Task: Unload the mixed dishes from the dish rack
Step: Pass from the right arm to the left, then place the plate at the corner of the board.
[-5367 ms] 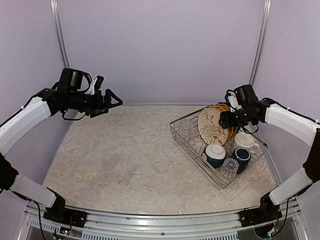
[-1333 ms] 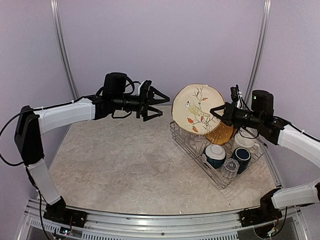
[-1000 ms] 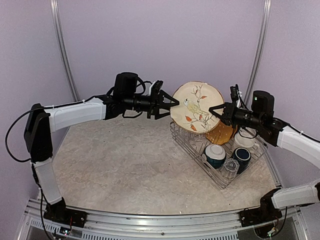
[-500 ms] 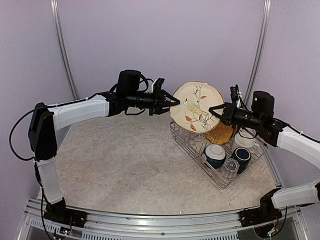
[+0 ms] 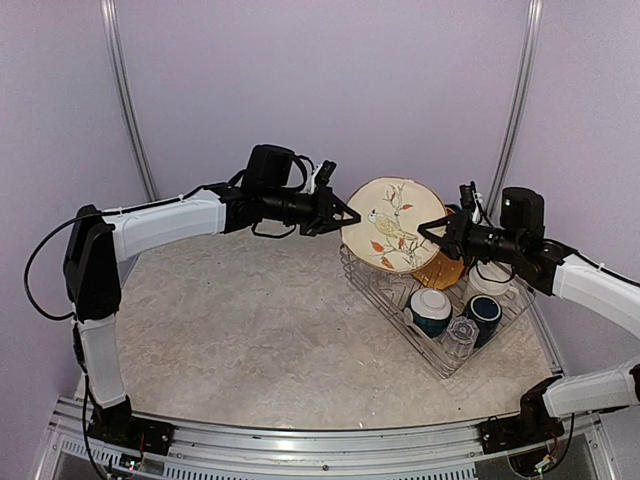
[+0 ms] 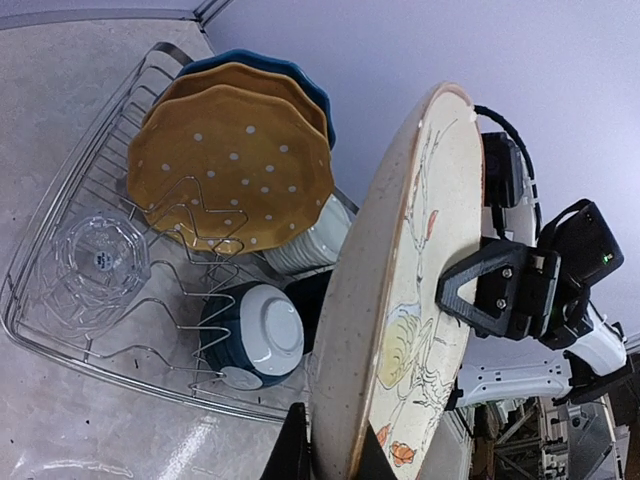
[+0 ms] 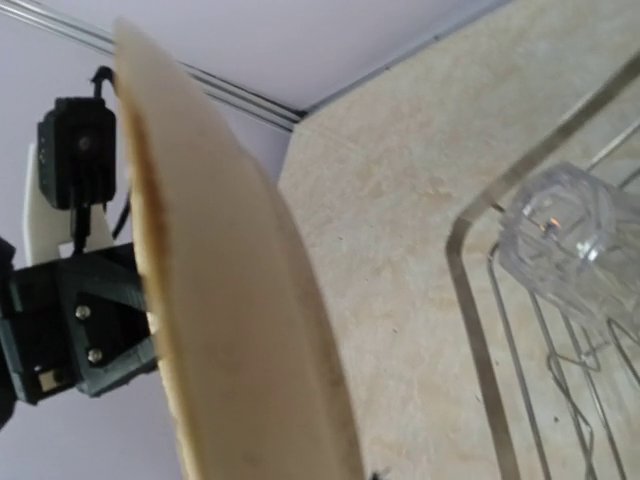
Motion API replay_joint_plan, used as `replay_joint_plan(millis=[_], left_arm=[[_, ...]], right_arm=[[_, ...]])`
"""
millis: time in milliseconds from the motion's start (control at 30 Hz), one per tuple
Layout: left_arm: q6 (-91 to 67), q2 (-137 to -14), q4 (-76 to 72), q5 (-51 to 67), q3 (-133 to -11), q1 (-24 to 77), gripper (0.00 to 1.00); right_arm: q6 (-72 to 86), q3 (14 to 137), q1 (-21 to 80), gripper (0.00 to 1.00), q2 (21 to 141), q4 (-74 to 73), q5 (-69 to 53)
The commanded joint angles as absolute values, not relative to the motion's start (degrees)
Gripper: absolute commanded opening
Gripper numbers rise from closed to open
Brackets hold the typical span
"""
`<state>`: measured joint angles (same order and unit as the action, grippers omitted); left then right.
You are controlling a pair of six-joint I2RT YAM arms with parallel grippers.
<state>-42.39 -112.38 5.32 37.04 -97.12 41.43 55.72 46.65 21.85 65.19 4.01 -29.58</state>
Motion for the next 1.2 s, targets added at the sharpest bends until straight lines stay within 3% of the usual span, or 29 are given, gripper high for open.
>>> replay_joint_plan(millis=[0,100,167,367,833,1167], left_arm=[[-50.6,-110.6,6.9,37.0,-98.0,40.5,0.00],[-50.6,-108.7,7.3,36.9,-96.0,39.3,0.00],[-50.1,-106.4,8.4,36.1,-94.2,38.2,0.00],[-47.4,-98.1,12.7,32.0,-84.5,31.6,0.00],[-48.0,-73.2,15.0,23.7,-58.6,6.7,0.00],[-55.7,-74.4,3.4,16.0,-51.0,-4.3,0.00]], right_arm=[[47.2,48.8,22.4,0.22,65.0,8.1,-30.1],[44.4,50.1,22.4,0.53,65.8,5.3,-29.1],[42.5,51.1,22.3,0.68,66.3,2.9,-28.3],[34.9,56.3,22.3,0.89,68.7,-8.3,-22.4],[25.7,62.8,22.3,0.93,69.1,-23.3,-9.8],[21.8,65.6,22.2,0.93,68.2,-32.8,-0.5]])
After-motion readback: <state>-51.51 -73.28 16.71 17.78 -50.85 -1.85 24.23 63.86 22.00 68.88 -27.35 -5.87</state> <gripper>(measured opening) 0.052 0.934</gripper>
